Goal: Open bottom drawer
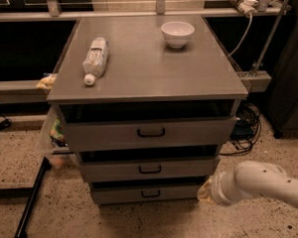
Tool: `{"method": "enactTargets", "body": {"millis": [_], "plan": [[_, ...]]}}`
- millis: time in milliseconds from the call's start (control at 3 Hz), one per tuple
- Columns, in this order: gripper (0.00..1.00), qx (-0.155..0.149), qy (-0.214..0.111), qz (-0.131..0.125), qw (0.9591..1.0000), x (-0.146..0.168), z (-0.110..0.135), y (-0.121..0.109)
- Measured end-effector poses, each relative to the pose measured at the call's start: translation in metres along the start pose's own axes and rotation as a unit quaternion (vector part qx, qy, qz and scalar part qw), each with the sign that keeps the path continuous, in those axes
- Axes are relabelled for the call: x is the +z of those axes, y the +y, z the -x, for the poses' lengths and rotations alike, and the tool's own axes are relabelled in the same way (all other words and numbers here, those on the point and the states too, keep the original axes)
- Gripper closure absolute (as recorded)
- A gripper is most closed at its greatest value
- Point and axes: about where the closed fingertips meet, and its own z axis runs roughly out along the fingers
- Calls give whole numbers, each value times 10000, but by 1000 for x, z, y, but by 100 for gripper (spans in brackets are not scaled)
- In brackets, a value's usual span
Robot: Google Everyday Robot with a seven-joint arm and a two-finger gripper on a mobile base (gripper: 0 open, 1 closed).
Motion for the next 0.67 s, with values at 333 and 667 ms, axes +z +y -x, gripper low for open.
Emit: {"method": "enactTargets", "body": {"millis": [333,667], "plan": [[100,-287,-123,-606,9977,47,-27,-38],[100,-328,-485,-1025,9930,94,-42,-81]]}}
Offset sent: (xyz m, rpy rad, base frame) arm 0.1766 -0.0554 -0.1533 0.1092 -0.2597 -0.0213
